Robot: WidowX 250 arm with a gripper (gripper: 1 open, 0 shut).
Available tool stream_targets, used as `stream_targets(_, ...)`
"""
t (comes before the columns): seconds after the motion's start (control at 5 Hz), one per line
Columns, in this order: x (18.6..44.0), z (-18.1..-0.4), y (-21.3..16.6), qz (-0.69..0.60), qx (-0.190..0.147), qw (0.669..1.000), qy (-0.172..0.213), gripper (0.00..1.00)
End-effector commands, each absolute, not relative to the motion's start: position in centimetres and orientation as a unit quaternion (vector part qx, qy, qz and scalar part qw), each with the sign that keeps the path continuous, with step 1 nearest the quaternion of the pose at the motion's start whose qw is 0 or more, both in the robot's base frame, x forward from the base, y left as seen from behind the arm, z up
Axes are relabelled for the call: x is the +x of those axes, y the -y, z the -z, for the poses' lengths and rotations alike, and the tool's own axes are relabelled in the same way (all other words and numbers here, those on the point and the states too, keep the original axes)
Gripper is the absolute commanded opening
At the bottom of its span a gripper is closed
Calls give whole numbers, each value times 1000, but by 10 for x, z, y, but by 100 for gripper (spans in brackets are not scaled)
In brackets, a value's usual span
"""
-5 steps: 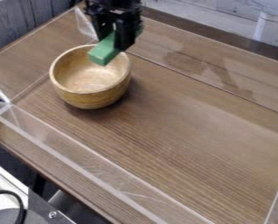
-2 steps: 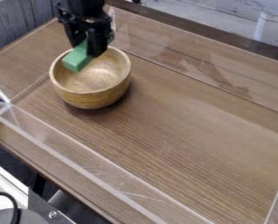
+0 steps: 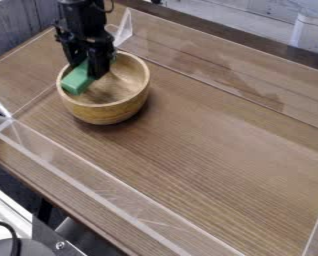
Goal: Put the green block in the brown bowl
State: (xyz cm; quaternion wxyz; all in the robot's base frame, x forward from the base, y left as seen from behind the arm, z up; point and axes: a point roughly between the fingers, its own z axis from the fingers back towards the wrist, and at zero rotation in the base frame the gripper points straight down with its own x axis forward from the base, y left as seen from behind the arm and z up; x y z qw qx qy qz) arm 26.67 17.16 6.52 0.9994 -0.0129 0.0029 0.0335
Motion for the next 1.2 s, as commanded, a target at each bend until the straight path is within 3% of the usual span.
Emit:
stream_targets(0.0, 272, -74, -185, -40, 6, 999, 18, 0)
stream_targets(1.0, 277, -57, -190, -41, 2, 999, 5, 0)
